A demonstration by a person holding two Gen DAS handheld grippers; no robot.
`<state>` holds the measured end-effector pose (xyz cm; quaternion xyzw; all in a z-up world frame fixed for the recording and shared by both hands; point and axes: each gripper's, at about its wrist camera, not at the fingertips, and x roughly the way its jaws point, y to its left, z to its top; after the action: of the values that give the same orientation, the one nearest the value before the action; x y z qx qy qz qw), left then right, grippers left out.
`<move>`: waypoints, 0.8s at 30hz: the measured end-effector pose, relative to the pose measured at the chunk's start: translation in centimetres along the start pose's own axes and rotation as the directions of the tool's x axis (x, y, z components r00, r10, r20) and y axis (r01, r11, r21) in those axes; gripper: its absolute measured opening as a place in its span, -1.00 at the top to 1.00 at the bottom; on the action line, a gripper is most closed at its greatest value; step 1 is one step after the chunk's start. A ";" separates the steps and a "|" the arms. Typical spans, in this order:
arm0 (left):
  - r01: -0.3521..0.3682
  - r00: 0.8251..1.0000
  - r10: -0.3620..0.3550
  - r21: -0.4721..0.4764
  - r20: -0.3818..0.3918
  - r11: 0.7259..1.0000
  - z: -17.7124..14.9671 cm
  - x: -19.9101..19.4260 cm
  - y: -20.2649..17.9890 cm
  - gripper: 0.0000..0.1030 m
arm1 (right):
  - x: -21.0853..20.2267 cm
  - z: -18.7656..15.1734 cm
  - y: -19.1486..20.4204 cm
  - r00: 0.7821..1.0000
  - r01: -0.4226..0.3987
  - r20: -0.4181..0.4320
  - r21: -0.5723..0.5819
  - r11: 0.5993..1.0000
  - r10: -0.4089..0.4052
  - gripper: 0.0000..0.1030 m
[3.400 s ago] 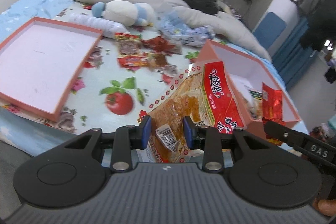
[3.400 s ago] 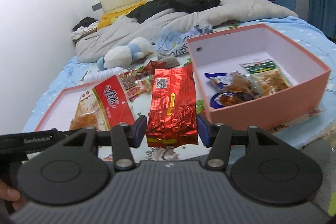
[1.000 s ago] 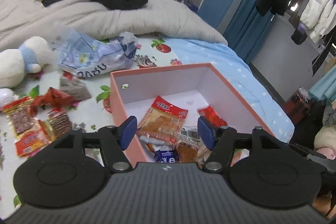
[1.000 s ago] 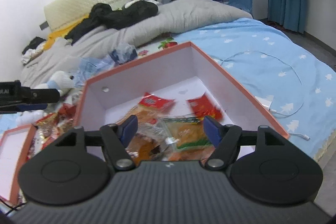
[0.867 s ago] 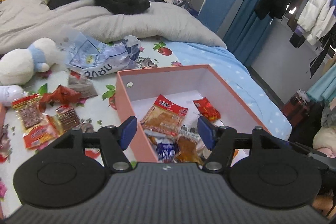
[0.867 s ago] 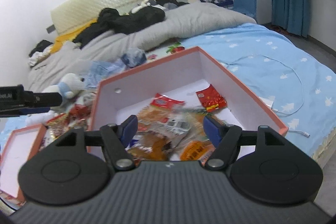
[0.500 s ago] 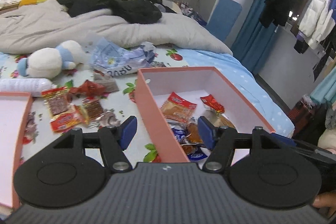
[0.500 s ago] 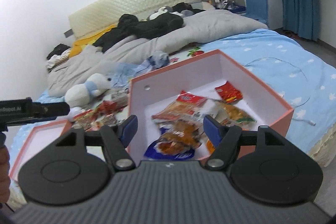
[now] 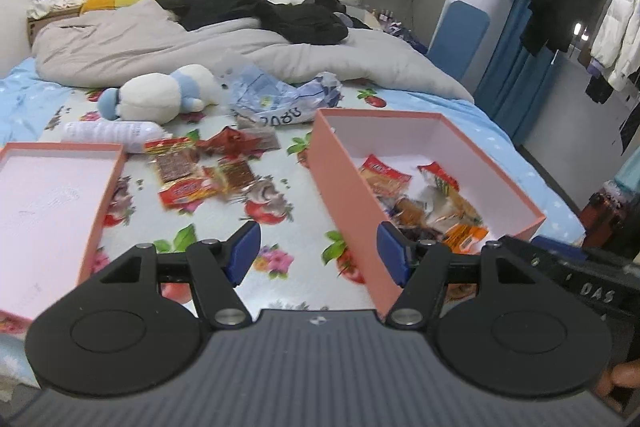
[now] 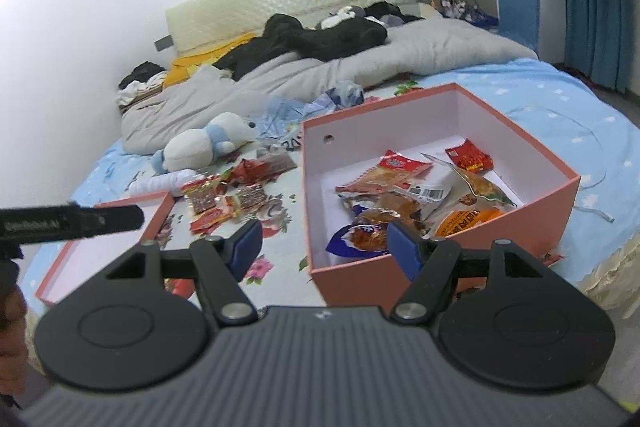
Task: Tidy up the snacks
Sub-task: 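Withdraw both tools from the box back toward the snack pile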
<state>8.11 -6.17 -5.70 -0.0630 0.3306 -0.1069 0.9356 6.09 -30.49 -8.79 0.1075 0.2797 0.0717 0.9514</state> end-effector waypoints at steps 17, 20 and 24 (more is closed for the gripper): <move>-0.076 0.996 0.071 -0.108 -0.049 0.991 -4.1 -2.2 6.3 -0.35 | 0.2 -3.4 3.7 0.994 -0.058 -0.098 -0.033 0.998 0.054 -0.38; -0.082 0.996 0.076 -0.119 -0.049 0.990 -4.1 -2.2 7.3 -0.35 | 0.7 -3.4 4.2 0.994 -0.055 -0.098 -0.038 0.998 0.051 -0.38; -0.093 0.995 0.087 -0.123 -0.055 0.988 -4.0 -1.6 8.7 -0.35 | 1.7 -3.4 5.1 0.994 -0.055 -0.102 -0.052 0.997 0.050 -0.38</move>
<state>5.71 2.49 -9.50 -0.1042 0.3622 -0.0452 0.9252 5.29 -24.70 -11.21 0.0850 0.3224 0.1098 0.9364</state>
